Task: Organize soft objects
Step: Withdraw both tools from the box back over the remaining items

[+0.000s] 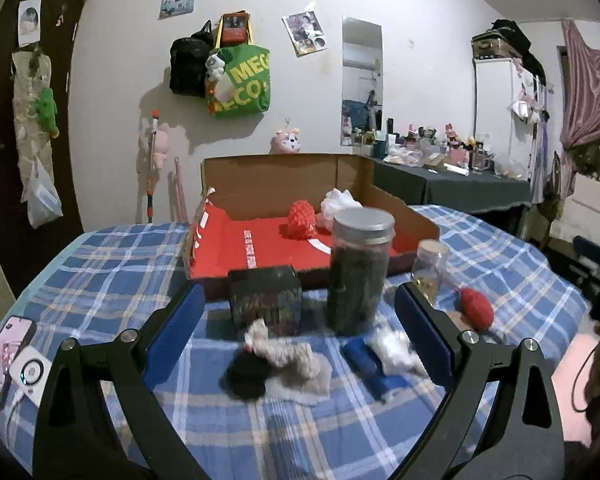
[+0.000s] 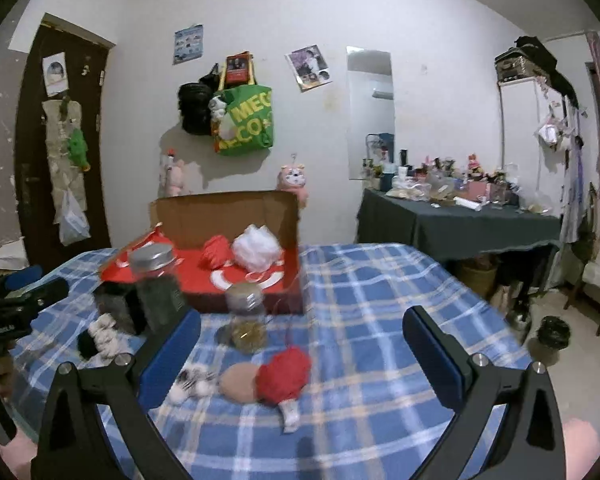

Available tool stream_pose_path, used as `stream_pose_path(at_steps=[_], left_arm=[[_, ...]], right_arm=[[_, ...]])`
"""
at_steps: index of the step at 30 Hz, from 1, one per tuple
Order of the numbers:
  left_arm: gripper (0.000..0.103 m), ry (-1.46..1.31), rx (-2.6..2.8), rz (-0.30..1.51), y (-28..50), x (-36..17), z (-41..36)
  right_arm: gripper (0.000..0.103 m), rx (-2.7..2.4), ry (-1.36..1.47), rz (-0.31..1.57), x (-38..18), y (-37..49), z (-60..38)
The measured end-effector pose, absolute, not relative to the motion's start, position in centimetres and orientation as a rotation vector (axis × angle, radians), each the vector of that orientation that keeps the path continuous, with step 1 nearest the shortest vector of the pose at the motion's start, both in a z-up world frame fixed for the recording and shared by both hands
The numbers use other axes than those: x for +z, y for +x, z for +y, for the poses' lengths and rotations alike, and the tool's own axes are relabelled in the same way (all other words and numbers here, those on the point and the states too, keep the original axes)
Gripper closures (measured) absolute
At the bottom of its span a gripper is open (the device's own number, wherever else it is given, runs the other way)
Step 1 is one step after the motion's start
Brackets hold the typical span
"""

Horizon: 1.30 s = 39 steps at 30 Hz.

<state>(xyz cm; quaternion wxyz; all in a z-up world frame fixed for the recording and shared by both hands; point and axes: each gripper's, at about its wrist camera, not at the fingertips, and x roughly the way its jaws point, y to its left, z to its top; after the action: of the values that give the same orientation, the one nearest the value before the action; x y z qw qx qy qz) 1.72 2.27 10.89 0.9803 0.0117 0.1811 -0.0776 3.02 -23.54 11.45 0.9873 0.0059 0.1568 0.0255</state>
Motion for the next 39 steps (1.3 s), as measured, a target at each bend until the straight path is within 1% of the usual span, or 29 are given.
stream_pose_path(at_steps=[3,8,13,27,39], left_arm=[[0.006,0.020,-0.165,0.362,0.9,9.7,1.8],[0.006,0.035,-0.159,0.386,0.3,7.4,1.0],[0.006,0.042,-0.138,0.430,0.5,5.2,0.9],[0.006,-0.013,-0.119,0.531,1.8,2.4,1.8],[0.006,-0.018,-0.118,0.548,2.3,2.5,2.2]], right_arm=[[0.000,0.090,0.025,0.321,9.8,3.0,-22.6],[0.000,0.117,0.015,0.385,6.2,3.9,-20.5],[0.000,0.105,-0.013,0.404,4.3,3.9,-18.6],[0.000,0.060,-0.022,0.492,1.6,4.6,-18.4],[0.000,0.072,-0.023,0.539,0.8,5.3,-18.3]])
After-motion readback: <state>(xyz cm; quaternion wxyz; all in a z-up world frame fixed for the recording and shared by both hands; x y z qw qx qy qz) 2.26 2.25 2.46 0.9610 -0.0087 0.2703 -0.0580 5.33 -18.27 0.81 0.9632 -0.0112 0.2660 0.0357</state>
